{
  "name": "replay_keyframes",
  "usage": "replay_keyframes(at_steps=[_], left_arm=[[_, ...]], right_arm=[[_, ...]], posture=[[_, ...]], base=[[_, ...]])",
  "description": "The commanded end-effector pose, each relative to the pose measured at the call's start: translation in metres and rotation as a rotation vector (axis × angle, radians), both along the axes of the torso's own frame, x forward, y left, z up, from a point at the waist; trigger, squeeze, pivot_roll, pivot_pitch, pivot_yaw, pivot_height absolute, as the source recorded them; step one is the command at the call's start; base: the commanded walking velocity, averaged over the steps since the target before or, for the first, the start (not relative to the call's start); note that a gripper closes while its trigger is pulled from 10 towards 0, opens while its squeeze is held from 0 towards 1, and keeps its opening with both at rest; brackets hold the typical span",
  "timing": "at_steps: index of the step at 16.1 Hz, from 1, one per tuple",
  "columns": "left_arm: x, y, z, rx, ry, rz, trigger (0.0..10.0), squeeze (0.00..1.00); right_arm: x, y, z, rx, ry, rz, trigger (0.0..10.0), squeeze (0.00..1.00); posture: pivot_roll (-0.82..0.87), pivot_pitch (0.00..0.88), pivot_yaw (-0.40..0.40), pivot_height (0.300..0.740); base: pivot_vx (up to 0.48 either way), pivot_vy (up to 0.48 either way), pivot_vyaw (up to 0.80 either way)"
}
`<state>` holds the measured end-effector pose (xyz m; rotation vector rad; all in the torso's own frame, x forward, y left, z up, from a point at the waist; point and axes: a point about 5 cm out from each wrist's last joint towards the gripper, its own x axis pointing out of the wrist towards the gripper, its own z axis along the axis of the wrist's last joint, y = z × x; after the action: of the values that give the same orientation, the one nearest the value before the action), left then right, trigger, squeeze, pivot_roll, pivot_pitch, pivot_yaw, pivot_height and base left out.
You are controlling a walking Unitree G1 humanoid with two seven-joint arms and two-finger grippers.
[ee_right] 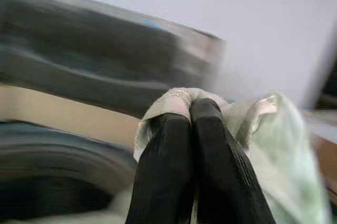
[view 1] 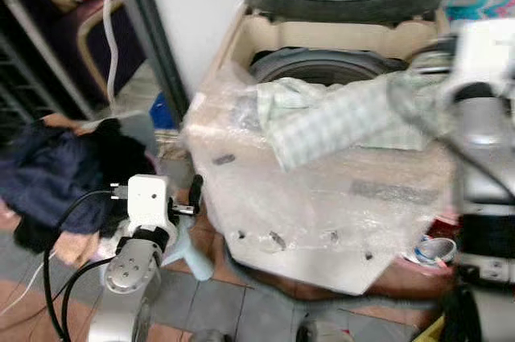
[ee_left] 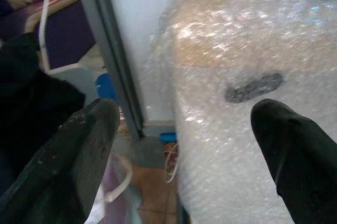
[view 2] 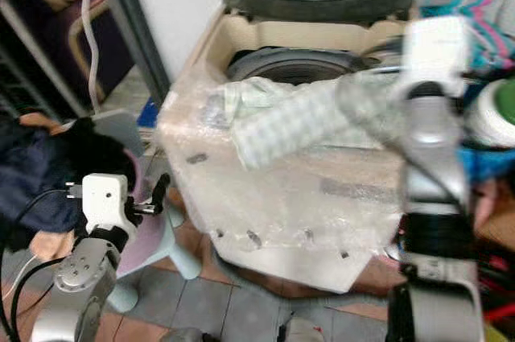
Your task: Clothes washing
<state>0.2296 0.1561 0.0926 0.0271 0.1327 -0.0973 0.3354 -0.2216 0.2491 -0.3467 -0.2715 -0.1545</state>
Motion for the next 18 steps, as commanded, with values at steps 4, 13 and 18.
replay_keyframes(at_steps=[4, 13, 18], left_arm=[[0.002, -0.002, -0.002, -0.001, 0.011, -0.021, 10.0, 0.00], [0.000, -0.001, -0.003, -0.010, -0.002, 0.045, 10.0, 0.00], [0.002, -0.004, -0.008, -0.001, 0.022, 0.011, 10.0, 0.00]], right_arm=[[0.021, 0.076, 0.013, 0.336, 0.046, 0.421, 10.0, 0.00], [0.037, 0.080, 0.039, 0.214, -0.074, 0.352, 10.0, 1.00], [-0.033, 0.051, -0.011, 0.119, -0.059, 0.280, 10.0, 1.00]], posture=[[-0.04, 0.009, 0.068, 0.740], [-0.03, 0.002, 0.029, 0.740], [-0.08, 0.006, 0.065, 0.740]], base=[[0.000, 0.000, 0.00], [0.000, 0.000, 0.00], [0.000, 0.000, 0.00]])
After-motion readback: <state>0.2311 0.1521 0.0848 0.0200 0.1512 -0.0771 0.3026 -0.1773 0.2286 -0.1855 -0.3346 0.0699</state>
